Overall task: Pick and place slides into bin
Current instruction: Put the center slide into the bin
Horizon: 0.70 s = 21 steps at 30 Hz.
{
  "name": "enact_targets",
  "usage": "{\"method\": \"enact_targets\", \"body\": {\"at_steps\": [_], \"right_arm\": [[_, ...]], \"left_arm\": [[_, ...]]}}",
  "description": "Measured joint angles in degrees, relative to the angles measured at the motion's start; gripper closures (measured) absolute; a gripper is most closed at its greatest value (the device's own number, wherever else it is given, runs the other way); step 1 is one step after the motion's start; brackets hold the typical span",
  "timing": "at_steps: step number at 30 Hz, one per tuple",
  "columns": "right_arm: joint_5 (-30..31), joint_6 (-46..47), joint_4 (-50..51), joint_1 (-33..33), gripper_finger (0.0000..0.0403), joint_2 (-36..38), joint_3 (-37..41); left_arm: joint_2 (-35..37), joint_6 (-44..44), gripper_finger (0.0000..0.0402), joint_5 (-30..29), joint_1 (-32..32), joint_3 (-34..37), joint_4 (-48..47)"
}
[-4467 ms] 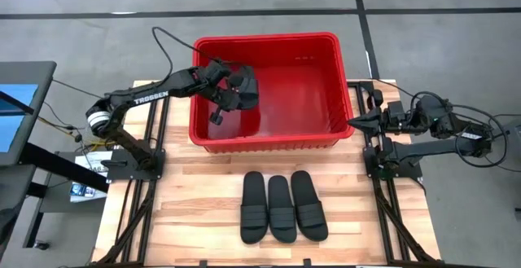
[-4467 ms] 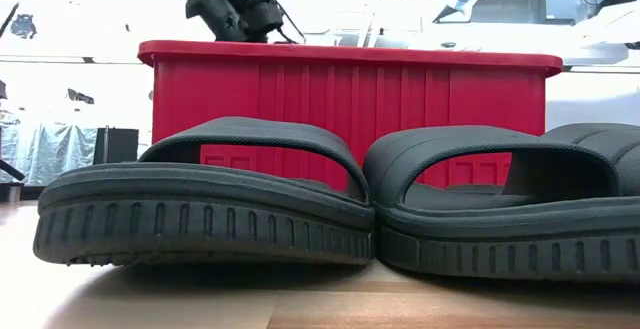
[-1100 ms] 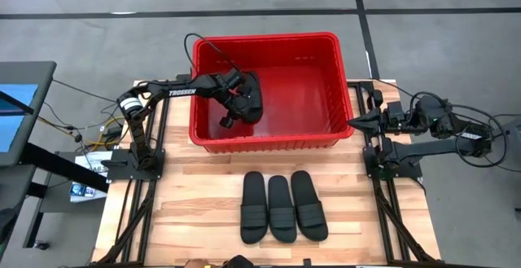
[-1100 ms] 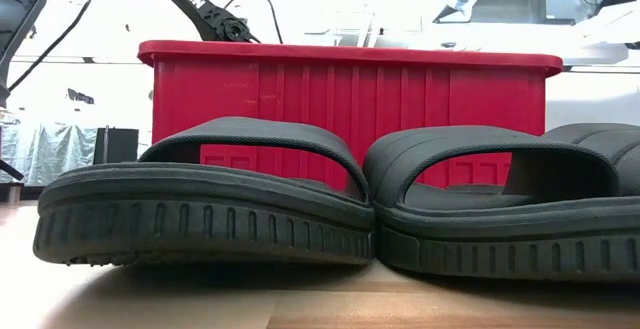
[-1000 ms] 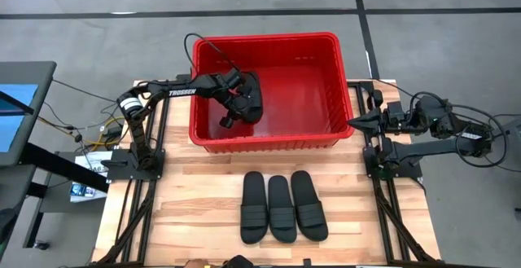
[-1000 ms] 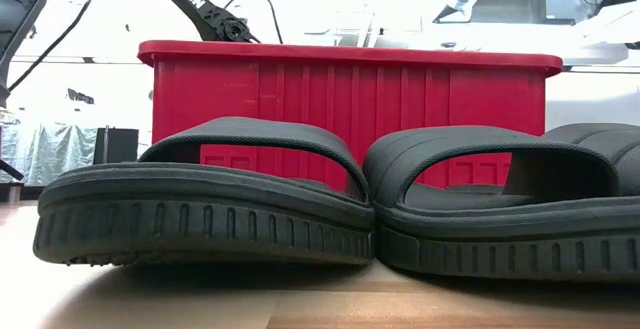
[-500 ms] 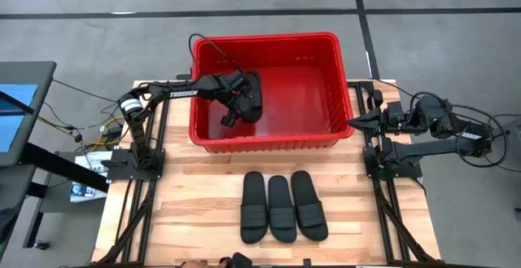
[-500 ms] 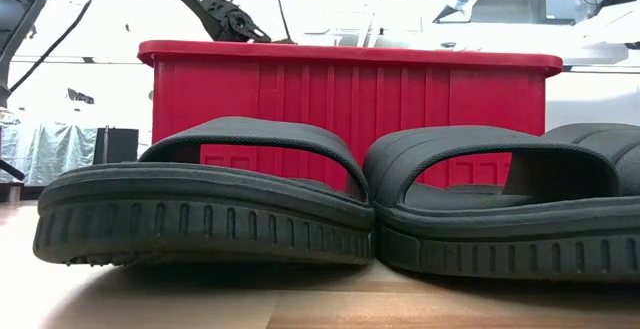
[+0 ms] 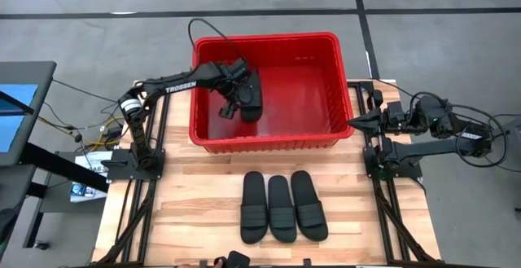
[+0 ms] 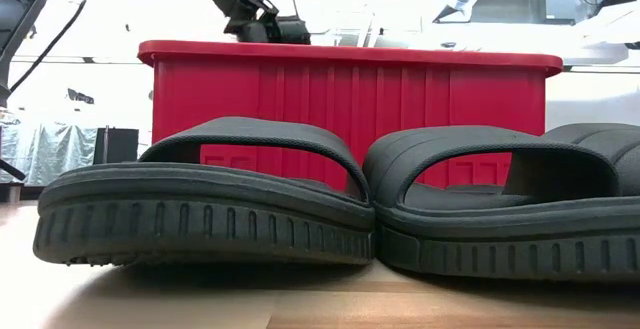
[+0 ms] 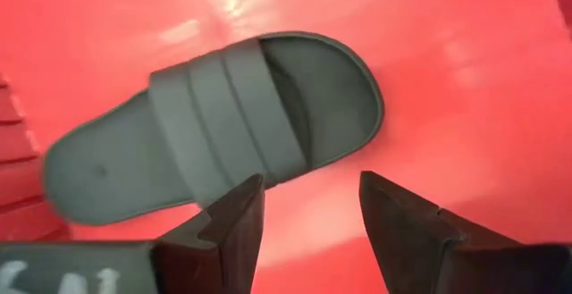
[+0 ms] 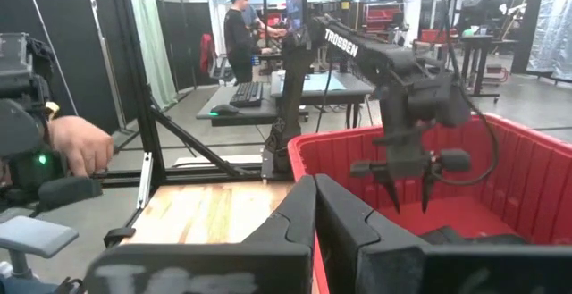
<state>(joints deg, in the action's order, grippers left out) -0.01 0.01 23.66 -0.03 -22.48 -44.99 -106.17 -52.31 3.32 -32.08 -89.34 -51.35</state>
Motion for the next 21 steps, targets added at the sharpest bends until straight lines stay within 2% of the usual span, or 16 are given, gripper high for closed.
{"method": "enact_targets", "body": {"at_steps": [14, 17, 21], "right_arm": [[0.00, 0.00, 0.00, 0.01, 0.0403, 0.00, 0.00], [0.00, 0.00, 0.00, 0.02, 0.0403, 0.00, 0.02], [0.00, 0.00, 0.00, 0.01, 0.0403, 0.00, 0.00]], "left_arm": [[0.04, 7.22, 0.0225, -0.14, 0.00, -22.75, -19.80], [0.04, 8.67, 0.0225, 2.19, 0.00, -27.91, -24.16], [0.53, 10.04, 0.0225, 8.98, 0.00, -33.45, -27.18]]}}
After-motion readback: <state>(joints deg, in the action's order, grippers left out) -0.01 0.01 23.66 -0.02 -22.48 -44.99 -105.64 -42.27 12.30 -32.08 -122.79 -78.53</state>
